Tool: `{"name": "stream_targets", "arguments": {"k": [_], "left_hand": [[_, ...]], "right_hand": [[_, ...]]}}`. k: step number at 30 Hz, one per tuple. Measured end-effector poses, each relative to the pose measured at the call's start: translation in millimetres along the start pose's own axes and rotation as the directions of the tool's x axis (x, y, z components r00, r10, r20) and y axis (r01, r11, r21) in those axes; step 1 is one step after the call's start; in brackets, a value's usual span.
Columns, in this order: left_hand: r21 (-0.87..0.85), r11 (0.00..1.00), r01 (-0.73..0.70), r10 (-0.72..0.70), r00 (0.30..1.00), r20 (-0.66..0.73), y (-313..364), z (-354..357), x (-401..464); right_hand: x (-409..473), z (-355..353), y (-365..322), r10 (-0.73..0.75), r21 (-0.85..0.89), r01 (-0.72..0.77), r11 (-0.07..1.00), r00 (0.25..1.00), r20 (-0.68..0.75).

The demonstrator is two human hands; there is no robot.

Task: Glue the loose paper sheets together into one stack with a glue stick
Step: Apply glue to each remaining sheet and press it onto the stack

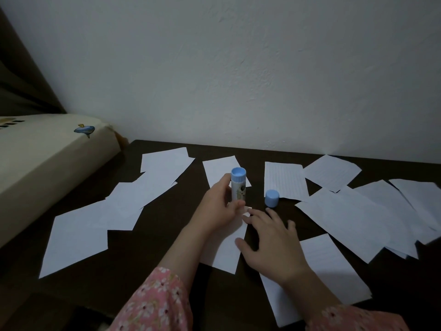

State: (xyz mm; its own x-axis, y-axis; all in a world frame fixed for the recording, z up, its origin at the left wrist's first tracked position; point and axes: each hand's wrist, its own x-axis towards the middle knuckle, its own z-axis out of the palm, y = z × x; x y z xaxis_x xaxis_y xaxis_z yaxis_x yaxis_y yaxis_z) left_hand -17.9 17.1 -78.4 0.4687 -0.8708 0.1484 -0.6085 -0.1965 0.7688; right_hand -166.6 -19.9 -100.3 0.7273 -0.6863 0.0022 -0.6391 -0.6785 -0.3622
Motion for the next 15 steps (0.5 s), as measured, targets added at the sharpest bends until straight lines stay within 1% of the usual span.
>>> {"name": "stream_targets", "arguments": {"k": [5, 11, 15], "left_hand": [[0.015, 0.998, 0.053, -0.053, 0.997, -0.048, -5, -8, 2], [-0.093, 0.987, 0.134, -0.142, 0.986, -0.091, -17, -28, 0], [-0.091, 0.983, 0.162, -0.17, 0.981, -0.09, -19, -32, -1]], "right_hand": [[0, 1, 0, 0.005, -0.004, -0.005, 1.0, 1.0, 0.006], [0, 1, -1, 0.006, -0.011, -0.006, 1.0, 1.0, 0.008], [0, 1, -1, 0.007, -0.006, -0.007, 1.0, 1.0, 0.004]]}}
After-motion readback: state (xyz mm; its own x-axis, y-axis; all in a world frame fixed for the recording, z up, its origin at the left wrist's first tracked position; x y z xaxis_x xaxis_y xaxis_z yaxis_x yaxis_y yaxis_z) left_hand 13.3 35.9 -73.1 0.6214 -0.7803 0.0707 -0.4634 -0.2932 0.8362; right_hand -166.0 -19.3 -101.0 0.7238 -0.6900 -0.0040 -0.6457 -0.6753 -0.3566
